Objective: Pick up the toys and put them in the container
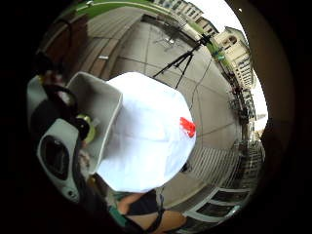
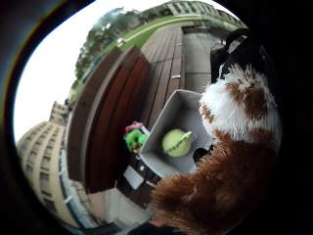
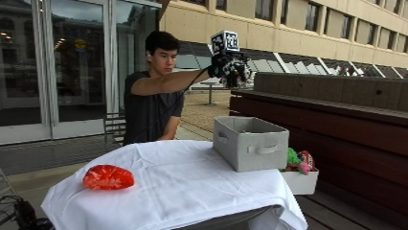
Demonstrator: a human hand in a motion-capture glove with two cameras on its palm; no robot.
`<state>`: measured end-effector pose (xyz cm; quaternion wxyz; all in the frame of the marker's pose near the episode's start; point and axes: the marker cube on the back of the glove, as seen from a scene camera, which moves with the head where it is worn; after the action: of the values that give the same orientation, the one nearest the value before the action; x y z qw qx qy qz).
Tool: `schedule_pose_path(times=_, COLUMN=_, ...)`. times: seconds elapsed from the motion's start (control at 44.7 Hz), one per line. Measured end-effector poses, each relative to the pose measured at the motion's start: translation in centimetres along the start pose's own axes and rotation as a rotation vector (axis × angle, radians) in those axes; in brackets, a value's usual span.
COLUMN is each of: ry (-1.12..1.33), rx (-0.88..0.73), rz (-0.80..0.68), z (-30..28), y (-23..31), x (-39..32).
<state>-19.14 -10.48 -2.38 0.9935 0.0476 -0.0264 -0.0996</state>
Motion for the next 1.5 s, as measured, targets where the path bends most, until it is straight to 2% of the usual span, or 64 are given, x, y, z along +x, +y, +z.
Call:
schedule_pose_path(times=0.246, ry=-0.045, rx=-0.054, rz=-0.044, z=5.7, y=-0.4, x=-4.1)
schedule_pose_path(times=0.47, ry=-0.051, rx=-0.353, rz=-0.096, z=8.9, y=0.1, x=-3.7)
schedule_pose_path(times=0.672, ry=-0.094, rx=-0.313, rz=-0.114, z=8.1, y=0.3, x=-1.0)
schedule_pose_path(times=0.896, ry=0.012, rx=-0.224, rz=-0.092, z=5.9, y=1.2, x=9.2)
schedule_pose_path(times=1.164, ry=0.020, rx=-0.222, rz=0.068, z=5.4, y=3.0, x=23.0)
schedule_pose_path(times=1.5, ry=0.071, rx=-0.260, rz=0.236, z=8.5, y=7.5, x=38.0)
